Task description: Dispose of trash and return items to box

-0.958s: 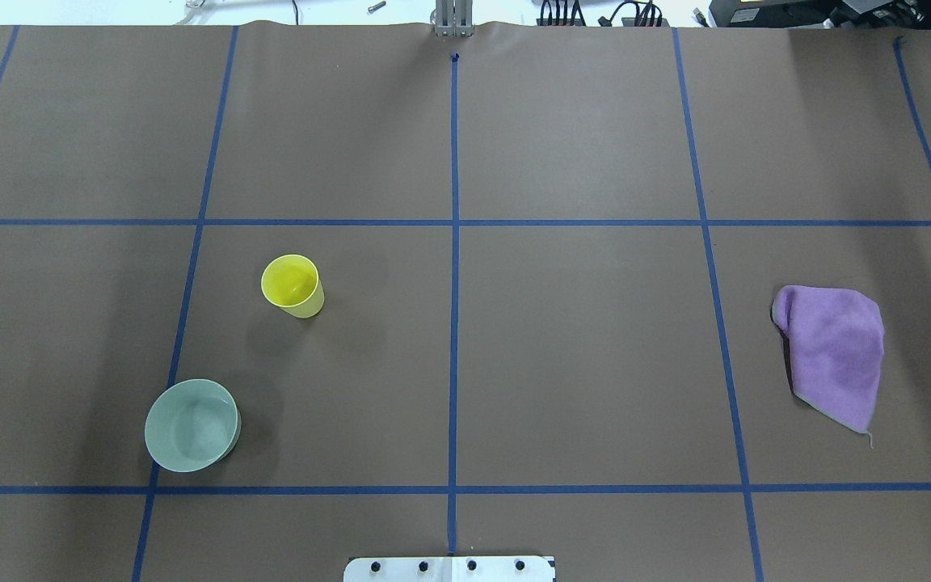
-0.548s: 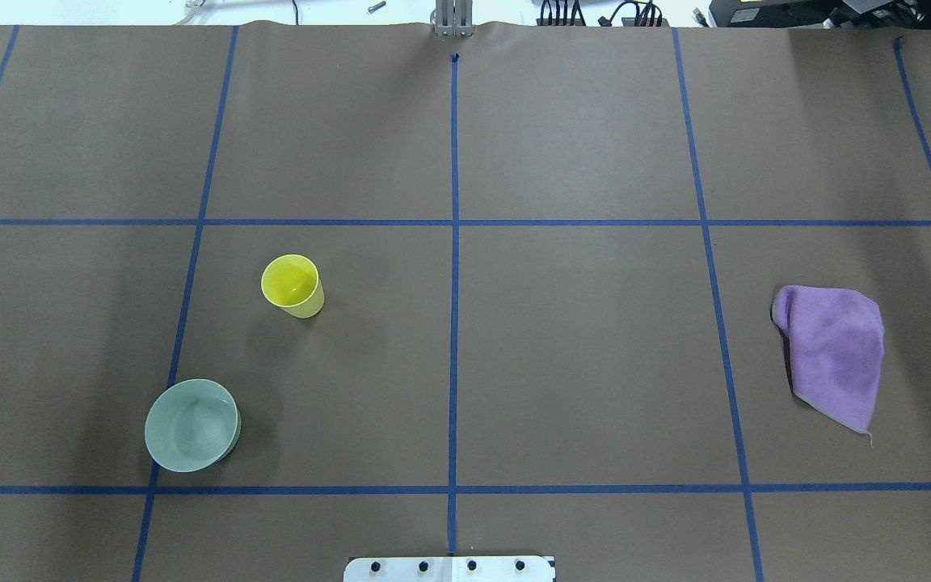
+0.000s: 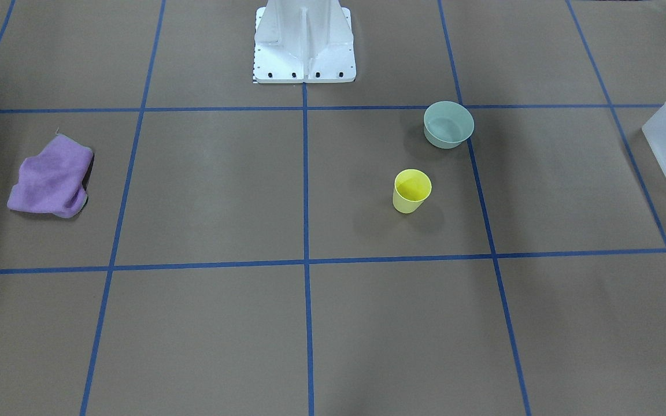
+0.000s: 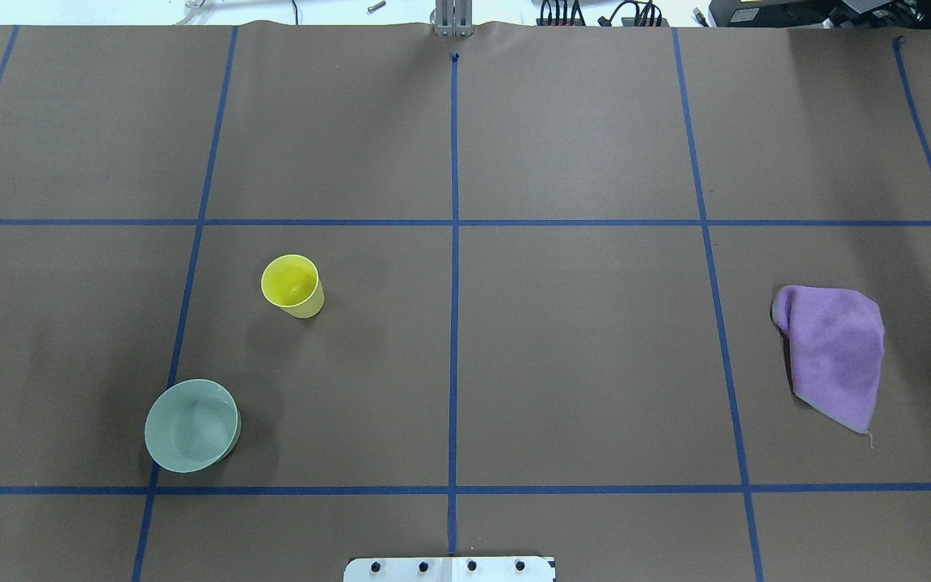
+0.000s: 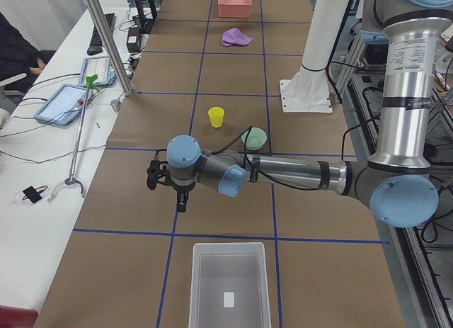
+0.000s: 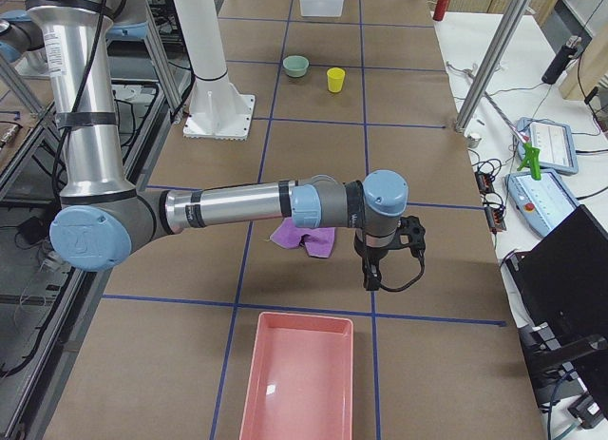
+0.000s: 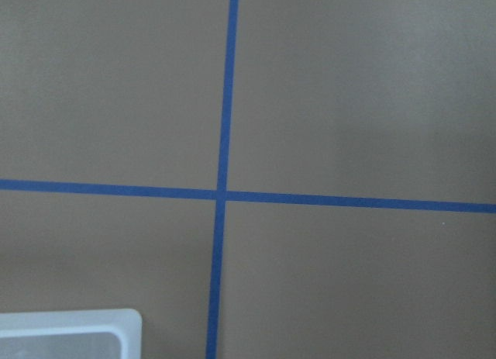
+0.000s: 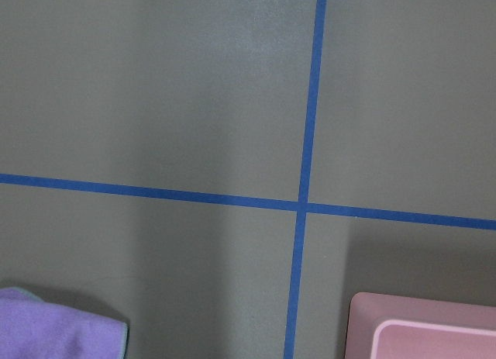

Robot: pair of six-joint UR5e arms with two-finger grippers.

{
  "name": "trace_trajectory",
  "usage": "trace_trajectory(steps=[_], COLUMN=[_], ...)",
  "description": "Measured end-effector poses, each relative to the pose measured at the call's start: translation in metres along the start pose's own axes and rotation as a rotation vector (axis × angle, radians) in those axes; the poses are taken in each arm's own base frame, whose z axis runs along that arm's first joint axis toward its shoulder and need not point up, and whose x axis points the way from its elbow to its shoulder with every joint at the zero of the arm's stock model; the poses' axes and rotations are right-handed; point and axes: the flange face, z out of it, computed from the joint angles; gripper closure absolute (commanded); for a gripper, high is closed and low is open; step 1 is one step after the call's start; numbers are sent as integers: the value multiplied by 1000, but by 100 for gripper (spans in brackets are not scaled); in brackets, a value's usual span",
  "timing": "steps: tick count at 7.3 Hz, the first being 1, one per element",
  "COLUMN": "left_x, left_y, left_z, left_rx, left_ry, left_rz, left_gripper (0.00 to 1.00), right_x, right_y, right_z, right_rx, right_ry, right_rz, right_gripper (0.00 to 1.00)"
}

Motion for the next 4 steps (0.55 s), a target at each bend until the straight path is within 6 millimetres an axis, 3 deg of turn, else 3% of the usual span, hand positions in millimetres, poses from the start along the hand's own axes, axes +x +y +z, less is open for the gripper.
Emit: trace_trajectory(steps=[2, 4], left_x=[94, 180], left_y=[-20, 4], left_z=[31, 56], left_rx=[-50, -50], left_ry=[12, -12], left_rz=[-2, -83], left_gripper=[1, 1], right_x=[2, 7], right_y=[4, 11], right_z=[7, 14], right_rx=[-14, -26], right_ry=[0, -3], right_rz=[2, 12], right_gripper=[0, 0])
